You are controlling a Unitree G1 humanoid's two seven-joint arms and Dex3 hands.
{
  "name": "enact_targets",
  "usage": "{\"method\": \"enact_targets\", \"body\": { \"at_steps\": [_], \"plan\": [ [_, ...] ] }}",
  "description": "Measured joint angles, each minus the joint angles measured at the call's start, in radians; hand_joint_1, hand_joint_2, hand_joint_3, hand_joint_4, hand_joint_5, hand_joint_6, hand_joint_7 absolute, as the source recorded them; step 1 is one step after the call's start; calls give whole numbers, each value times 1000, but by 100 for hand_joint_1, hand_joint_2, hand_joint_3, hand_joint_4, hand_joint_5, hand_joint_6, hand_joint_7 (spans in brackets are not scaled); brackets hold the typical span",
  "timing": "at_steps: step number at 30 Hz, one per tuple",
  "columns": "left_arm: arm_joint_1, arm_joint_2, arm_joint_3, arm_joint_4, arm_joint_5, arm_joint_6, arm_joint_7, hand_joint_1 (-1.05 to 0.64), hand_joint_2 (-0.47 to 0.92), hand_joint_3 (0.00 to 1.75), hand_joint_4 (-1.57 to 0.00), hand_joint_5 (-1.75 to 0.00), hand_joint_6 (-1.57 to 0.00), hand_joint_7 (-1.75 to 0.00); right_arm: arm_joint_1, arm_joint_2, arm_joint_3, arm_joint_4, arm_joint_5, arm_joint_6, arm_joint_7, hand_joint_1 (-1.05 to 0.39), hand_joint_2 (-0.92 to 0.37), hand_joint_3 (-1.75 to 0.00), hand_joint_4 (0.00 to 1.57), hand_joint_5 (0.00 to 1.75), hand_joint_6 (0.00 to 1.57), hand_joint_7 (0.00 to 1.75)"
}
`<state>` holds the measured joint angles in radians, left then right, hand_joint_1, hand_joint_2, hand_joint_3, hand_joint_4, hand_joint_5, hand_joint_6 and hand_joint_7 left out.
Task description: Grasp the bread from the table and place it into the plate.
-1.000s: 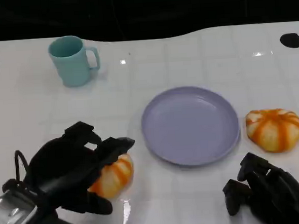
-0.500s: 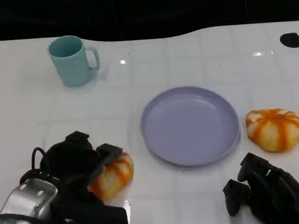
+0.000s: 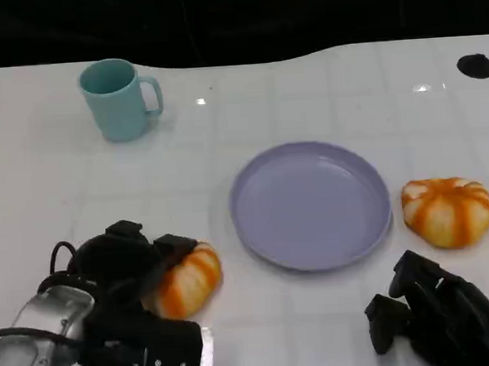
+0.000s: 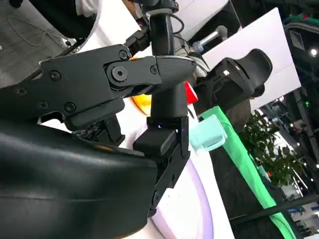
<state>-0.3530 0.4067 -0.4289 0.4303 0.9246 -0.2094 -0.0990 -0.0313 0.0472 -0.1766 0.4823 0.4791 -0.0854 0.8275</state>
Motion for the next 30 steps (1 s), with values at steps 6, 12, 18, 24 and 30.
{"method": "enact_targets", "body": {
  "at_steps": [6, 12, 18, 24, 30],
  "plan": [
    [-46, -6, -38, 216, -18, -149, 332, -42, 64, 112, -87, -157, -99, -77, 2, 0, 0, 0, 0, -1, 1, -56, -92, -25, 76, 172, 66, 146],
    [-114, -22, -94, 389, -9, -234, 575, -42, 56, 134, -106, -174, -90, -172, 3, 0, 0, -1, 0, -2, 1, -56, -92, -24, 76, 172, 66, 147],
    [-144, -27, -142, 493, 12, -273, 739, -42, 52, 147, -106, -175, -88, -175, 3, 0, -1, -1, 0, -1, 1, -56, -92, -23, 77, 171, 66, 146],
    [-156, -38, -177, 551, 24, -283, 857, -39, 48, 148, -106, -175, -87, -175, 3, 0, -1, -1, -1, -3, 0, -56, -92, -24, 77, 171, 67, 146],
    [-156, -39, -188, 542, 28, -292, 956, -37, 48, 155, -102, -175, -83, -175, 1, 0, -3, 0, 1, -3, 1, -55, -92, -24, 76, 170, 66, 146]
  ]
}}
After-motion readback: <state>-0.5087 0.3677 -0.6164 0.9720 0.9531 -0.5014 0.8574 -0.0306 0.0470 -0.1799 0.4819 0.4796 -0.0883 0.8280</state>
